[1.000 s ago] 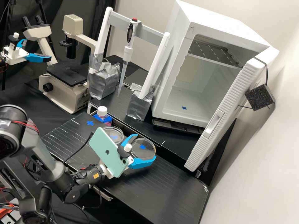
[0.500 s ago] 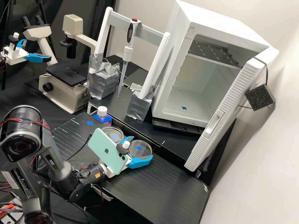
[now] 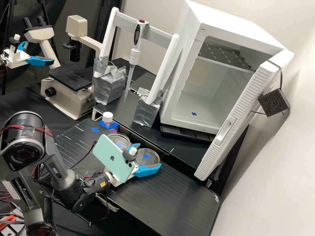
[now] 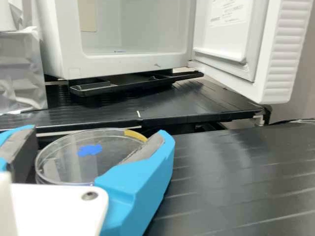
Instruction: Open the lid
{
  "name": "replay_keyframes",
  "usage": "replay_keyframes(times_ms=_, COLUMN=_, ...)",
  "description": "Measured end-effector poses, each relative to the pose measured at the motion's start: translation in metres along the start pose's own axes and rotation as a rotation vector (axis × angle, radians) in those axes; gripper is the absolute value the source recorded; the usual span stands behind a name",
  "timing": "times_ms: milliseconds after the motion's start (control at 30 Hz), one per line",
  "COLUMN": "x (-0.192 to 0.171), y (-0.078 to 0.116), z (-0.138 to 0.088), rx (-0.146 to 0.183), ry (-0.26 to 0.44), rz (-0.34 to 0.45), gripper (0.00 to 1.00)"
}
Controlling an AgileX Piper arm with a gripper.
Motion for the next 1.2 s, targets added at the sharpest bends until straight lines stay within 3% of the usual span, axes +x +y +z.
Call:
replay_keyframes(times_ms=333, x=-0.001, y=0.002, z=0.000, rx=-0.001, ry=-0.001, rz=0.009, gripper=1.00)
replay_keyframes(times_ms=833, x=-0.015, y=0.026, z=-0.015, rx=0.041, ry=0.057, rz=0.179, gripper=1.00)
replay_keyframes(times_ms=1000, x=-0.021, y=0.029, z=-0.031, rx=0.040, ry=0.137, rz=0.210, gripper=1.00)
replay_keyframes(times_ms=1133, x=-0.024, y=0.024, z=-0.054, rx=0.049, ry=0.266, rz=0.201, gripper=1.00)
replay_keyframes(times_ms=1167, x=-0.026, y=0.019, z=-0.066, rx=0.068, ry=0.324, rz=0.207, gripper=1.00)
replay_keyframes(times_ms=1200, x=-0.027, y=0.016, z=-0.073, rx=0.060, ry=0.350, rz=0.217, gripper=1.00)
